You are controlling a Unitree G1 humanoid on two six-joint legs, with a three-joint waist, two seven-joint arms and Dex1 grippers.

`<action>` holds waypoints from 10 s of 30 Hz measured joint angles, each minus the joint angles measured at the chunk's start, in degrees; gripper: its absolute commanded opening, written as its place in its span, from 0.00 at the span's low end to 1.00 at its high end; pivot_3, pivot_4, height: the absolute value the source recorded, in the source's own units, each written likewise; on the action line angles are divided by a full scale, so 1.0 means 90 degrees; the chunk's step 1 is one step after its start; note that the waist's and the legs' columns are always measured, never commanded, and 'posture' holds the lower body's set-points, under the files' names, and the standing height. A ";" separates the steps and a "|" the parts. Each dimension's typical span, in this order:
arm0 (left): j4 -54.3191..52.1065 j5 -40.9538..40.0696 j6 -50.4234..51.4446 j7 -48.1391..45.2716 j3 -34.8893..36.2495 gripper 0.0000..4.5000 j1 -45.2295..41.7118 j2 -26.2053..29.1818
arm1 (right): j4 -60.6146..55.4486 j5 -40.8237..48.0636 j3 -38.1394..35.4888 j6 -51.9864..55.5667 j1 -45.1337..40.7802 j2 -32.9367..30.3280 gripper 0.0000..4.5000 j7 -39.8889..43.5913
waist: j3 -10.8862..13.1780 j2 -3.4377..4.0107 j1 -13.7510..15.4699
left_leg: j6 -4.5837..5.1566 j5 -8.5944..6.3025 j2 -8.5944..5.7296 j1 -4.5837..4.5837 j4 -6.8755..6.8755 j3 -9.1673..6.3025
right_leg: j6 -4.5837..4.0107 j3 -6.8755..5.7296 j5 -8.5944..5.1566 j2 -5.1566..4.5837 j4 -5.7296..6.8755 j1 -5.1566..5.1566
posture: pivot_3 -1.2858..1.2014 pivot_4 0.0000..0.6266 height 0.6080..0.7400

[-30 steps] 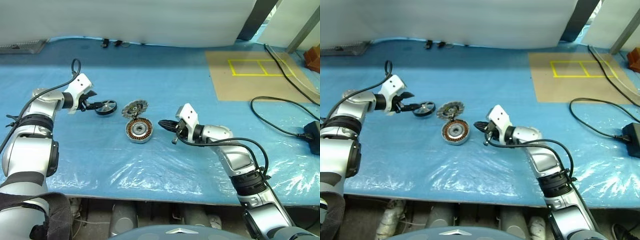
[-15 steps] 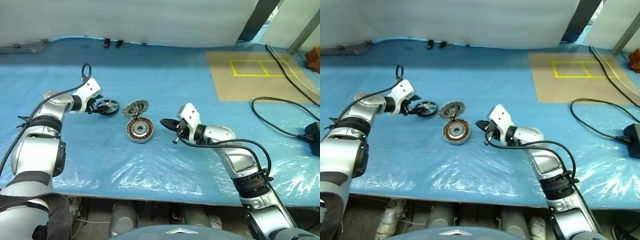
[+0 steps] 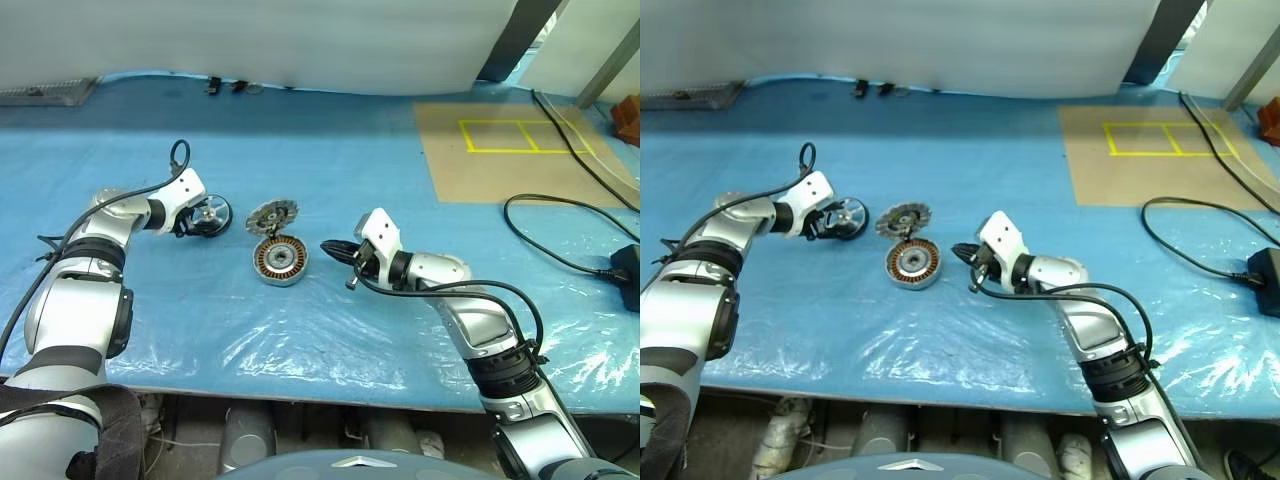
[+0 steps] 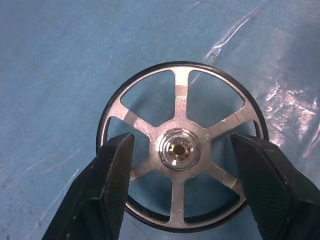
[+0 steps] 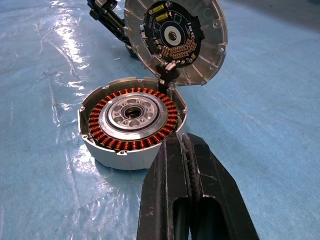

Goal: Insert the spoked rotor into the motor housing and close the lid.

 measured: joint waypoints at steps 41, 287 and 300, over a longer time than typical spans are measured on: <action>-0.8439 -0.4488 0.5606 -0.1421 0.1718 0.33 0.4718 0.0067 | 0.0500 0.0336 -0.0134 -0.0827 0.0166 -0.0592 0.00 0.0974 | 0.0002 0.0003 0.0002 | 0.0005 0.0000 0.0006 0.0007 0.0006 0.0031 | -0.0027 -0.0002 -0.0015 -0.0003 0.0005 0.0001 | 0.52 0.24 1.00; -0.8260 -0.4153 0.1503 0.1182 0.1707 0.00 0.6800 -0.1504 | 0.4430 -0.1504 0.1060 -0.1735 -0.2309 0.2151 0.66 0.0152 | -0.0005 0.0014 -0.0243 | 0.0030 -0.0014 0.0009 0.0158 -0.0024 0.0017 | 0.0014 0.0019 -0.0040 0.0000 0.0011 0.0110 | 0.52 0.24 1.00; -0.8046 -0.3970 0.1500 0.1136 0.1480 0.00 0.6373 -0.1543 | 0.4052 -0.1580 0.1132 -0.1763 -0.1994 0.2101 0.66 -0.0089 | -0.0018 0.0032 -0.0237 | 0.0030 -0.0014 0.0007 0.0158 -0.0032 0.0017 | 0.0016 0.0024 -0.0042 -0.0001 -0.0002 0.0113 | 0.52 0.24 1.00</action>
